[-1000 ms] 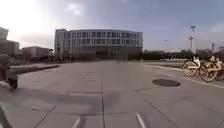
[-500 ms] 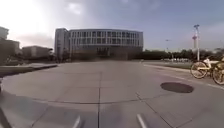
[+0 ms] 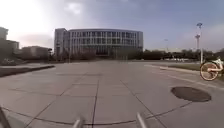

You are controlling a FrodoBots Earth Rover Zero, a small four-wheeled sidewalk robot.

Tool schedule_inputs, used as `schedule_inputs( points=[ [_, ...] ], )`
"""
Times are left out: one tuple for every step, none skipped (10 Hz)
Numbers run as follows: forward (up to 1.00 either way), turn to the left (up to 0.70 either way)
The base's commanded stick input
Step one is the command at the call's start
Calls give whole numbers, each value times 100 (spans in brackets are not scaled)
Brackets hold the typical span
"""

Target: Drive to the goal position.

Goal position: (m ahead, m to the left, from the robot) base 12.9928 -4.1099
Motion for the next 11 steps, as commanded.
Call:
schedule_inputs(
  points=[
    [100, 0],
    [100, 0],
    [100, 0],
    [100, 0],
    [100, 0],
    [100, 0],
    [100, 0],
    [100, 0],
    [100, 0],
    [100, 0],
    [100, 0]
  ],
)
